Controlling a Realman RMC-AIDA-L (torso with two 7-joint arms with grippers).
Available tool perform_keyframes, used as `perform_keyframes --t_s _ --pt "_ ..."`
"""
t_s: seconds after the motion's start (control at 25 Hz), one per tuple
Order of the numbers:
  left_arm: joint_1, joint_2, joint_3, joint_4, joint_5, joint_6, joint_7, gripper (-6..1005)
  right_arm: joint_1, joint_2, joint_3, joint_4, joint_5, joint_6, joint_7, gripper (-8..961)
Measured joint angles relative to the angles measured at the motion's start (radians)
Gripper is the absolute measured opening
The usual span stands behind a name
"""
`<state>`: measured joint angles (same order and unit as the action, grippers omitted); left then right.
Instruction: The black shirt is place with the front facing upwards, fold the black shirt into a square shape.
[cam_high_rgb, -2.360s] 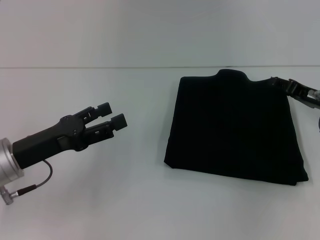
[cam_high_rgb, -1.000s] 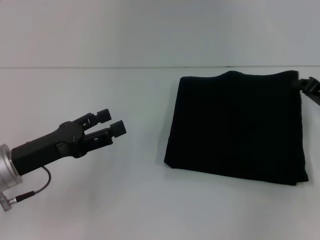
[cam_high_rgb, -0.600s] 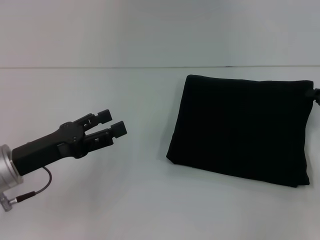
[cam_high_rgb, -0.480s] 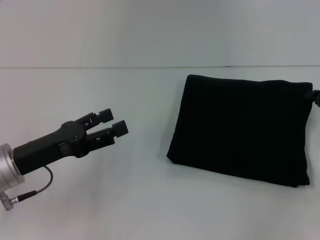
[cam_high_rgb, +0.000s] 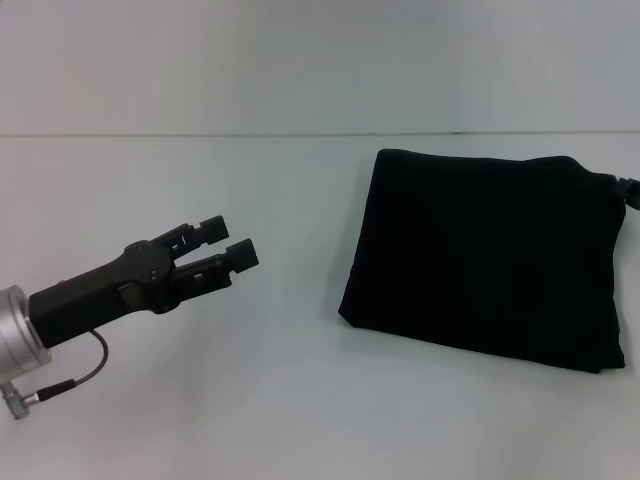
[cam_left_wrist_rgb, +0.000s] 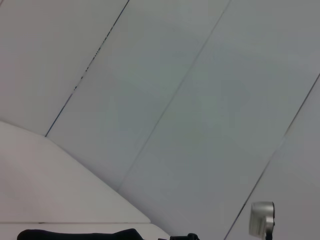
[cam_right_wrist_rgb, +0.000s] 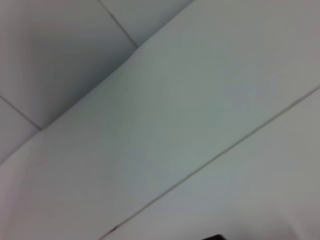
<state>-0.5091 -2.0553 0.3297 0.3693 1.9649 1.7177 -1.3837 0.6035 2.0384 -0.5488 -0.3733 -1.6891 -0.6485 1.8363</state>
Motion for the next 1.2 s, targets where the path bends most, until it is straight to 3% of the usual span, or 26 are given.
perform_keyframes --t_s 0.2,0.44,0.48,0.56,0.76,1.0,1.2 --pt "-0.001 -0.003 0.0 -0.005 0.0 -0.007 -0.001 947 -0.052 0.004 0.059 -0.024 0.032 -0.09 -0.035 213" --pt "-0.01 -0.003 -0.001 -0.01 -0.004 -0.033 -0.077 947 -0.096 0.001 0.082 -0.032 0.08 -0.38 -0.381 423" --pt "-0.013 -0.003 0.0 -0.01 -0.002 -0.038 -0.093 947 -0.098 0.005 0.079 -0.032 0.08 -0.409 -0.45 508" --pt "-0.018 -0.003 0.0 -0.01 0.0 -0.046 -0.113 947 -0.098 0.018 0.074 -0.032 0.077 -0.433 -0.567 677" --pt "-0.028 -0.006 0.001 -0.01 0.001 -0.078 -0.176 947 -0.071 0.049 0.049 -0.014 0.055 -0.374 -0.694 876" --pt "-0.04 -0.025 0.028 -0.01 0.003 -0.178 -0.259 947 -0.039 0.05 0.042 0.054 0.051 -0.18 -0.671 872" --pt "-0.066 -0.028 0.076 -0.021 0.003 -0.258 -0.351 947 -0.037 0.053 0.034 0.066 0.052 -0.138 -0.676 868"
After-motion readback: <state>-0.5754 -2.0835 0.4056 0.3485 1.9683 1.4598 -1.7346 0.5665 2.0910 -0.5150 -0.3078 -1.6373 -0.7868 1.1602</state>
